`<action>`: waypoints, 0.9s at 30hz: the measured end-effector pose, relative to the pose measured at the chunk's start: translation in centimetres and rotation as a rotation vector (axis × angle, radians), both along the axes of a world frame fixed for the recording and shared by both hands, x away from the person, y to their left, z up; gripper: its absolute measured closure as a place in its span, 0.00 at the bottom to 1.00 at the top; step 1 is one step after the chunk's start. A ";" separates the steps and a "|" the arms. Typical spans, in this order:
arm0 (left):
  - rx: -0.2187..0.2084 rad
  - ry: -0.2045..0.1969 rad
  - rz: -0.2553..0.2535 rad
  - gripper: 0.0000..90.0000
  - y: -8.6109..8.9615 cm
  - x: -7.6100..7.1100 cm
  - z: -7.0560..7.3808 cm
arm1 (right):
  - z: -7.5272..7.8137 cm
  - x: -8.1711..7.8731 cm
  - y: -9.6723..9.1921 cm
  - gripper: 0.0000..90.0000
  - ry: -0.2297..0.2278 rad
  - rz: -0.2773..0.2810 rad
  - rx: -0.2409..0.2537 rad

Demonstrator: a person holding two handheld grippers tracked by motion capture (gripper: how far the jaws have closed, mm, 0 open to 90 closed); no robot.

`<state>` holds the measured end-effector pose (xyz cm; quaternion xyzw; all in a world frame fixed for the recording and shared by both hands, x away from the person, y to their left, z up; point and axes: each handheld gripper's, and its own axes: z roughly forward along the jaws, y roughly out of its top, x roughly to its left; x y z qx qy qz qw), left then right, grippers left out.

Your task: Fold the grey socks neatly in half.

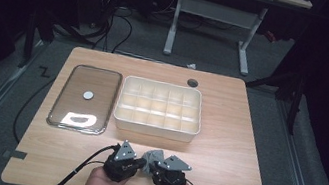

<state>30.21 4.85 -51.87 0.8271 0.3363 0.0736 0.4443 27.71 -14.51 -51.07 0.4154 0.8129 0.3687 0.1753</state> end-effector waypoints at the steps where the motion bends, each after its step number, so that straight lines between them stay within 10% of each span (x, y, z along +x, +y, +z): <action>1: 0.001 0.005 0.002 0.97 0.0 0.0 -0.2 | 0.2 -0.1 -0.1 0.86 -0.005 0.001 0.006; 11: 0.003 0.015 -0.007 0.97 -0.1 -0.3 -1.2 | 0.5 1.2 -0.8 1.00 -0.002 -0.083 -0.021; 19: -0.065 -0.033 -0.010 0.96 0.1 -1.0 1.3 | 1.0 1.5 -1.9 0.98 -0.017 -0.124 0.003; 27: 0.026 -0.077 0.001 0.90 -1.7 -1.1 0.8 | 1.2 2.2 -1.2 0.95 -0.026 -0.097 -0.012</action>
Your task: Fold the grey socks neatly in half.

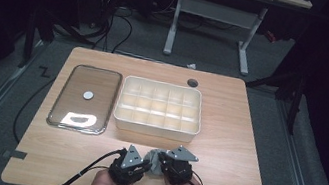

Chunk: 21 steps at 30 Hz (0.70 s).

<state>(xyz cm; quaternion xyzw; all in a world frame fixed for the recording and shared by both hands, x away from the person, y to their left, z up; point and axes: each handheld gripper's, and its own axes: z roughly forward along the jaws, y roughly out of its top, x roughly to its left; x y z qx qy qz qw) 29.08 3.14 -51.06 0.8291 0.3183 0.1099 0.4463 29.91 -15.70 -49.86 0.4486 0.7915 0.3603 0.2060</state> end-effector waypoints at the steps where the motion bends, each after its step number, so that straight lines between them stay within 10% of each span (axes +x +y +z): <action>1: -0.001 0.002 0.003 0.89 0.1 0.0 -0.2 | 0.1 0.0 0.0 0.95 -0.005 -0.004 0.007; 21: -0.036 0.080 0.013 0.96 0.9 0.5 -1.6 | -0.1 -0.9 1.3 0.95 0.028 0.090 0.033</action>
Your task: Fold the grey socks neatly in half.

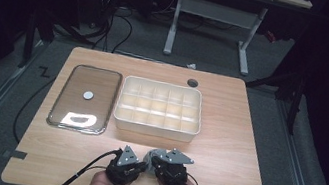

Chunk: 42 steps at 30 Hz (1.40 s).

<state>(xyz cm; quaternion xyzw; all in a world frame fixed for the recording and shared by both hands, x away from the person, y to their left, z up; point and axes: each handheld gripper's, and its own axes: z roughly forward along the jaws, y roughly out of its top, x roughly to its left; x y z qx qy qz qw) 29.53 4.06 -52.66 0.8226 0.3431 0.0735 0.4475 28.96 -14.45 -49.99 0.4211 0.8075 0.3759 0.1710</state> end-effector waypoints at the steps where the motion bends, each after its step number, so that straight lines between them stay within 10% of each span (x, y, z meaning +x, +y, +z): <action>1: 0.000 0.002 -0.002 0.96 0.0 0.0 0.0 | 0.1 -0.1 0.1 0.95 -0.004 0.004 0.003; 20: -0.001 0.021 0.005 0.93 -0.2 0.4 0.0 | -1.0 0.0 -1.5 0.98 -0.051 -0.082 -0.005; 42: -0.009 0.051 -0.045 0.87 0.3 0.6 -0.3 | -0.6 -0.3 0.8 0.98 -0.036 0.030 -0.026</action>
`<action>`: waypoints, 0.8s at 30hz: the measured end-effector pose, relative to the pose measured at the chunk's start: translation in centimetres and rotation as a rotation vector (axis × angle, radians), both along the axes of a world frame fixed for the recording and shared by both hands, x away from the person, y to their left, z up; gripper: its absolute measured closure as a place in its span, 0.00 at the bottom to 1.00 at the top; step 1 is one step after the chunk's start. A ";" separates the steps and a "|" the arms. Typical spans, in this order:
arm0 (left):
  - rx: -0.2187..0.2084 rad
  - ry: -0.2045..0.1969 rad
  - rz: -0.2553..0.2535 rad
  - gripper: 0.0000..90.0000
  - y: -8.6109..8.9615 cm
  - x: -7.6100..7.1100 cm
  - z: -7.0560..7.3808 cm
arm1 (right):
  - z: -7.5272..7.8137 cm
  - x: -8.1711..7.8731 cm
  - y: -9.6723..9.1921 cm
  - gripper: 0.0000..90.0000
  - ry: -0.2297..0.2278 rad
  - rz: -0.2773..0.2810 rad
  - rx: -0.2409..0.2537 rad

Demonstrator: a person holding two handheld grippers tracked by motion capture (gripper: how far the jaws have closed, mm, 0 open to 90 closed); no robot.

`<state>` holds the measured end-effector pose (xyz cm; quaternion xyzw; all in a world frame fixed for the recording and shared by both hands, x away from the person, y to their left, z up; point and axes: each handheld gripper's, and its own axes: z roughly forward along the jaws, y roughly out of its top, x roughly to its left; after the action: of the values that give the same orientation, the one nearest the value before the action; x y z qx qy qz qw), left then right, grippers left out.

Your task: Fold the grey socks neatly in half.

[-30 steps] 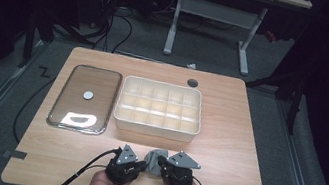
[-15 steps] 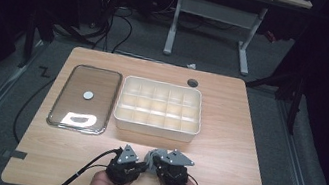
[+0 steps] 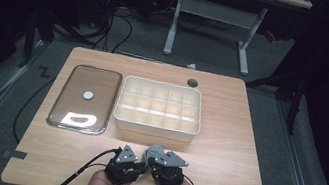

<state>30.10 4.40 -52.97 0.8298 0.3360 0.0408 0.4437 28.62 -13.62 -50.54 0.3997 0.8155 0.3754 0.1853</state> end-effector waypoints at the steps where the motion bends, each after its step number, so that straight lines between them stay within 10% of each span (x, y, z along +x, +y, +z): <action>1: 0.002 0.002 -0.003 0.86 0.0 0.0 0.0 | 0.0 0.0 0.0 0.98 -0.001 -0.001 -0.001; 11: -0.042 -0.027 0.011 0.74 0.8 -0.4 1.0 | -0.9 0.4 -0.6 0.97 0.021 -0.006 -0.004; 16: -0.031 -0.049 0.028 0.95 1.2 -0.4 1.3 | -0.6 0.2 -0.7 0.97 0.014 -0.002 -0.003; 24: 0.018 -0.033 0.043 0.98 0.5 0.1 0.2 | -0.3 0.1 -0.3 0.97 0.009 0.004 -0.006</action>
<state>30.21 4.87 -52.75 0.8255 0.3463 0.0671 0.4406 28.72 -13.95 -50.88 0.3994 0.8181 0.3716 0.1818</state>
